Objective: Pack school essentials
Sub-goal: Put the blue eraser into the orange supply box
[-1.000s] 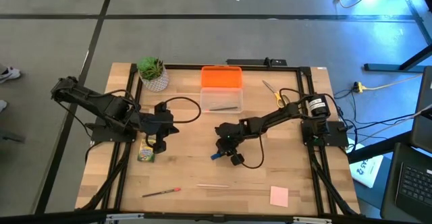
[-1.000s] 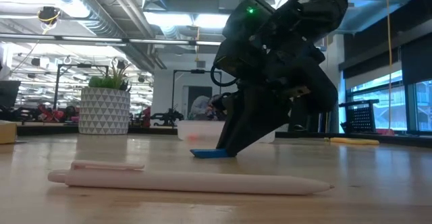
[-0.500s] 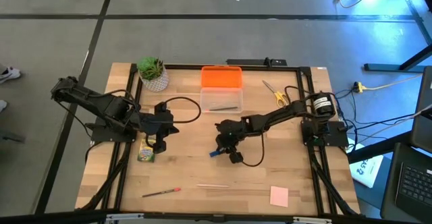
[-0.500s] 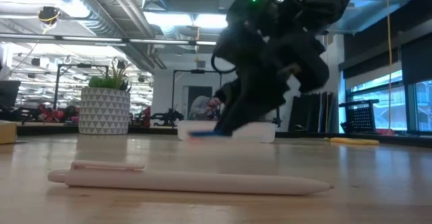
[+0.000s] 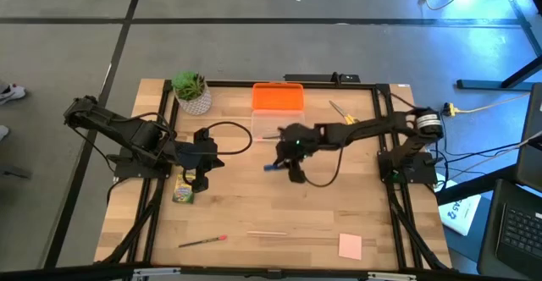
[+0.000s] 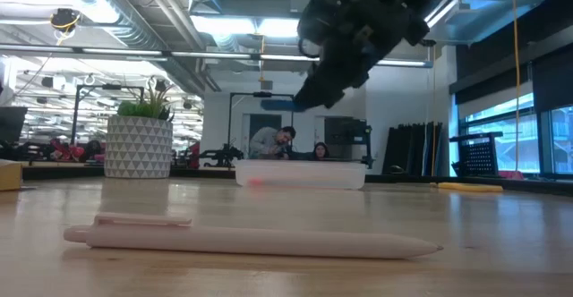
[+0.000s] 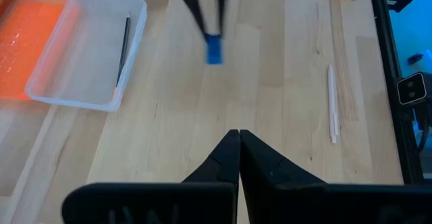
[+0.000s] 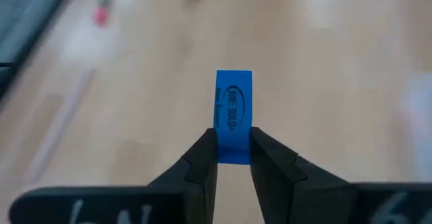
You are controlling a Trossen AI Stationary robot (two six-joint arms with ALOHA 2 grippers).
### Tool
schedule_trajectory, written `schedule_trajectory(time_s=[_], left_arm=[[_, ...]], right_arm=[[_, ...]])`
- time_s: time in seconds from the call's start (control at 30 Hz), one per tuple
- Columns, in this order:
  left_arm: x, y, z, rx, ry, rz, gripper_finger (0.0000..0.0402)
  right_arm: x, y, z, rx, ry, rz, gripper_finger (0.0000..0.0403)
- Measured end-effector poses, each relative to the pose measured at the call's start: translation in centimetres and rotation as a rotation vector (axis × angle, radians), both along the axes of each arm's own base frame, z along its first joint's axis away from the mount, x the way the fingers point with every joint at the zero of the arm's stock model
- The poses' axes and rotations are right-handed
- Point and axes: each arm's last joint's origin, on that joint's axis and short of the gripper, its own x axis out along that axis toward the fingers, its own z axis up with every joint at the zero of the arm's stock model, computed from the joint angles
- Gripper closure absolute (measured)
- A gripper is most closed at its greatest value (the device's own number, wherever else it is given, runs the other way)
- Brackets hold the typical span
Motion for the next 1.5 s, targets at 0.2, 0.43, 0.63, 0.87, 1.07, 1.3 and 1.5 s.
schedule_trajectory(time_s=[0.2, 0.43, 0.63, 0.87, 1.07, 1.3, 1.5], left_arm=[[0.0, 0.0, 0.0, 0.000, 0.000, 0.000, 0.0401], [0.0, 0.2, 0.0, 0.053, -0.018, 0.039, 0.0401], [0.1, 0.5, 0.1, 0.092, -0.032, 0.081, 0.0401], [0.3, 1.1, 0.1, 0.093, -0.031, 0.115, 0.0401], [0.4, 1.5, 0.1, 0.095, -0.030, 0.135, 0.0401], [0.4, 1.6, 0.1, 0.130, -0.023, 0.103, 0.0401], [0.4, 1.6, 0.1, 0.130, -0.023, 0.103, 0.0401]], right_arm=[[-1.8, -4.0, 1.7, -0.149, 0.023, -0.104, 0.0323], [-3.5, -8.9, 1.5, -0.197, 0.084, -0.189, 0.0323], [-3.8, -11.3, -0.1, -0.181, 0.129, -0.196, 0.0323], [-3.4, -11.8, -2.4, -0.160, 0.198, -0.194, 0.0323], [-3.4, -11.8, -3.6, -0.141, 0.260, -0.188, 0.0323], [-3.5, -11.9, -4.6, -0.148, 0.309, -0.192, 0.0323], [-3.5, -12.0, -4.7, -0.157, 0.314, -0.203, 0.0323]])
